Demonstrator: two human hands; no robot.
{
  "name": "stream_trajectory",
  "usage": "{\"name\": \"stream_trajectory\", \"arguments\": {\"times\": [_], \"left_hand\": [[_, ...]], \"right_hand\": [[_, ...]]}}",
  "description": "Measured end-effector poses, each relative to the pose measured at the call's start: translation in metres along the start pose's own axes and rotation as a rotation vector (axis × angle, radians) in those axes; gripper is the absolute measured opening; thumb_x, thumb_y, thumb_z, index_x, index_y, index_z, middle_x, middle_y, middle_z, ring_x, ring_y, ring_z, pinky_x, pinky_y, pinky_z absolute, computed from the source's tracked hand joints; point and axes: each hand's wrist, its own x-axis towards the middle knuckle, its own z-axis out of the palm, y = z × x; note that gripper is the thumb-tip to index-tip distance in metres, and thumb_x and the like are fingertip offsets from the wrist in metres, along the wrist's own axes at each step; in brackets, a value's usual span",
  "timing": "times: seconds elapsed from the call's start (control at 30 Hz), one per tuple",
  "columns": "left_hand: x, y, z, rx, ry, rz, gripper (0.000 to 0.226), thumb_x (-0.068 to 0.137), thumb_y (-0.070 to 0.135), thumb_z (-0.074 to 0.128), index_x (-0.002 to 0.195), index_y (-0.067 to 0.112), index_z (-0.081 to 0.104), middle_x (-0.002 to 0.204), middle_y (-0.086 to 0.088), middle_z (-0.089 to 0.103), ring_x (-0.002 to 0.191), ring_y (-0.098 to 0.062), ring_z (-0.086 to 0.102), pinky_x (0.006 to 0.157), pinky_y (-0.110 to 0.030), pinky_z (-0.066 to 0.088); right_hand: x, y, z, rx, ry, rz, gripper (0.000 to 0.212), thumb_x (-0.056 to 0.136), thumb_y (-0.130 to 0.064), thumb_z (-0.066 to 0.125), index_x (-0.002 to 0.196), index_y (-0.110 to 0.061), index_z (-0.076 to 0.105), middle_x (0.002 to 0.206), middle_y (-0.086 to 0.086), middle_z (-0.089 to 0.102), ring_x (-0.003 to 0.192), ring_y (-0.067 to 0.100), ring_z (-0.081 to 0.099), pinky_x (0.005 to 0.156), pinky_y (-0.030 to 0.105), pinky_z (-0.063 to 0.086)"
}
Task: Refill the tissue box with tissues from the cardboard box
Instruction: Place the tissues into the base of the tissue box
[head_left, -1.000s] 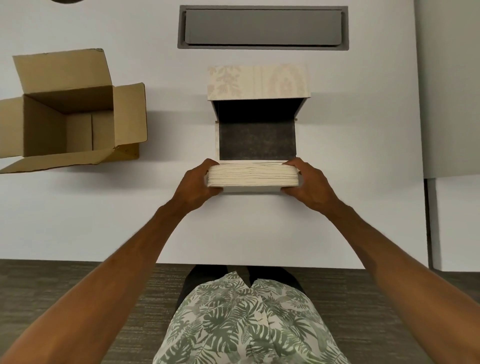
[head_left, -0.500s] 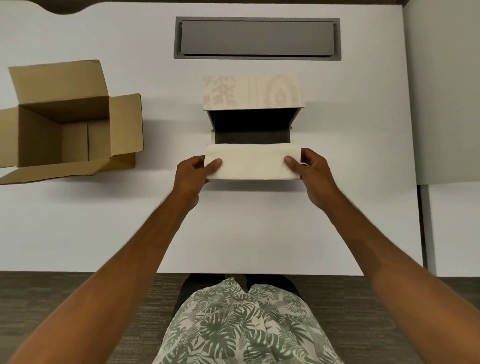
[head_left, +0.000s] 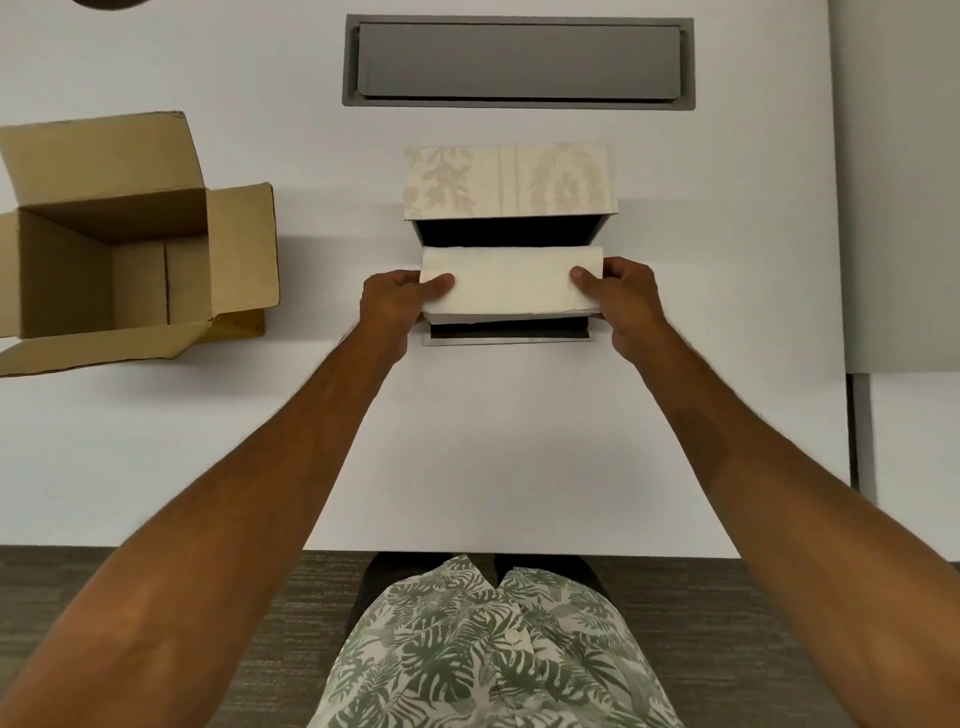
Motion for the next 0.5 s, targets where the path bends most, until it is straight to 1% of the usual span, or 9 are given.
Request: {"name": "stream_trajectory", "arguments": {"times": [0.07, 0.1, 0.2, 0.23, 0.4, 0.47, 0.5], "left_hand": [[0.003, -0.001, -0.001, 0.007, 0.008, -0.013, 0.027, 0.075, 0.017, 0.086, 0.095, 0.011, 0.069, 0.094, -0.003, 0.072, 0.084, -0.015, 0.070, 0.072, -0.026, 0.058], [0.004, -0.001, -0.001, 0.013, 0.009, -0.010, 0.027, 0.075, 0.018, 0.086, 0.095, 0.011, 0.069, 0.095, -0.004, 0.072, 0.085, -0.015, 0.070, 0.073, -0.026, 0.058], [0.006, 0.001, -0.001, 0.044, 0.010, 0.004, 0.025, 0.078, 0.019, 0.085, 0.096, 0.012, 0.069, 0.089, 0.001, 0.071, 0.079, -0.011, 0.068, 0.063, -0.019, 0.057], [0.006, 0.002, -0.001, 0.055, 0.017, 0.009, 0.025, 0.078, 0.020, 0.084, 0.096, 0.012, 0.069, 0.089, 0.001, 0.070, 0.079, -0.011, 0.068, 0.063, -0.019, 0.056], [0.012, 0.000, -0.001, 0.128, 0.041, 0.018, 0.026, 0.075, 0.028, 0.087, 0.092, 0.016, 0.071, 0.102, -0.005, 0.074, 0.096, -0.023, 0.071, 0.087, -0.035, 0.059], [0.013, -0.001, -0.001, 0.180, 0.060, 0.037, 0.030, 0.074, 0.031, 0.087, 0.095, 0.016, 0.072, 0.100, -0.002, 0.074, 0.097, -0.023, 0.071, 0.091, -0.037, 0.058], [0.011, -0.001, -0.001, 0.214, 0.075, 0.058, 0.033, 0.075, 0.032, 0.086, 0.100, 0.015, 0.073, 0.099, 0.000, 0.072, 0.096, -0.021, 0.070, 0.091, -0.035, 0.058]], "right_hand": [[0.002, -0.001, 0.002, -0.020, 0.002, 0.003, 0.039, 0.086, -0.023, 0.077, 0.120, -0.007, 0.068, 0.117, 0.007, 0.071, 0.108, 0.025, 0.067, 0.099, 0.043, 0.054], [0.002, 0.000, 0.003, -0.025, 0.001, 0.001, 0.039, 0.085, -0.025, 0.077, 0.120, -0.007, 0.068, 0.116, 0.007, 0.072, 0.108, 0.026, 0.067, 0.099, 0.044, 0.054], [0.004, 0.000, 0.005, -0.037, 0.002, 0.007, 0.038, 0.083, -0.027, 0.078, 0.114, -0.008, 0.071, 0.110, 0.007, 0.074, 0.105, 0.026, 0.068, 0.098, 0.047, 0.055], [0.005, -0.001, 0.005, -0.038, 0.004, 0.010, 0.037, 0.083, -0.026, 0.078, 0.113, -0.007, 0.071, 0.110, 0.007, 0.074, 0.105, 0.026, 0.069, 0.097, 0.047, 0.055], [0.004, -0.002, 0.006, -0.066, 0.016, 0.014, 0.036, 0.084, -0.027, 0.078, 0.114, -0.007, 0.070, 0.109, 0.007, 0.073, 0.104, 0.026, 0.069, 0.096, 0.046, 0.056], [0.003, -0.003, 0.007, -0.093, 0.020, 0.016, 0.037, 0.084, -0.029, 0.077, 0.113, -0.008, 0.071, 0.109, 0.007, 0.074, 0.104, 0.026, 0.069, 0.095, 0.045, 0.056], [0.002, -0.003, 0.007, -0.114, 0.025, 0.012, 0.037, 0.084, -0.031, 0.077, 0.113, -0.008, 0.071, 0.109, 0.007, 0.074, 0.104, 0.026, 0.068, 0.094, 0.044, 0.057]]}}
